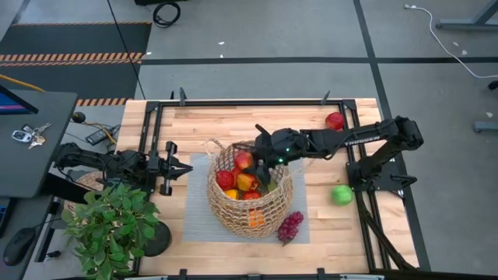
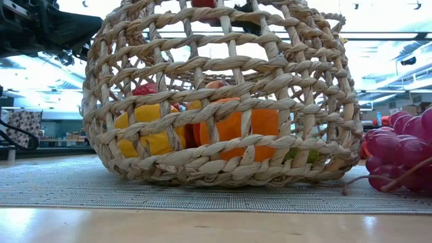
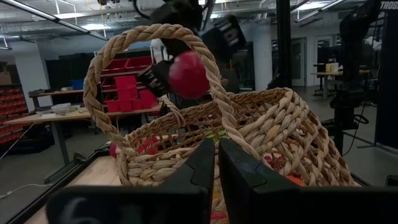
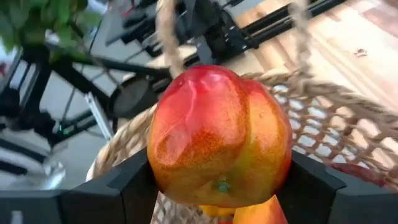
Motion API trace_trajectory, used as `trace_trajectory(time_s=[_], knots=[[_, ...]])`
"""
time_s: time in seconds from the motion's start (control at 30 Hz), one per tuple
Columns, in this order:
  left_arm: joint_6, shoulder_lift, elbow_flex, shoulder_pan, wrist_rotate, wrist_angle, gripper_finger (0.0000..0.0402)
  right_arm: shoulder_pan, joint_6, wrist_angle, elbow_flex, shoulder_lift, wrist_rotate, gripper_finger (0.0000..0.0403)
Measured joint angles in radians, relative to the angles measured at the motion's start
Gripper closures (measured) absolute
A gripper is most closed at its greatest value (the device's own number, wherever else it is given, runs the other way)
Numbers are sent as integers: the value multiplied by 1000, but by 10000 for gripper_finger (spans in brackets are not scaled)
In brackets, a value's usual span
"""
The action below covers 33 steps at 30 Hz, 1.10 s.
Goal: Build produce basket
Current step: Put the bottom red apple into the brown basket
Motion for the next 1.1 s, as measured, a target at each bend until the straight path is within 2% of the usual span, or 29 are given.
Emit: trace_trajectory(time_s=[0.1,0.3,0.6,0.77,0.9,1.1], knots=[[0,0,0,0,0,0,370,21,-16,-14,0,0,-2,130],[0,0,0,0,0,0,366,30,-13,-208,72,34,12,131],[0,0,0,0,0,1,372,36,-87,-426,285,250,-27,131],[0,0,0,0,0,3,365,35,-227,-574,420,353,-24,129],[0,0,0,0,0,2,369,33,-322,-614,463,386,-9,125],[0,0,0,0,0,1,373,8,-333,-628,465,385,30,123]])
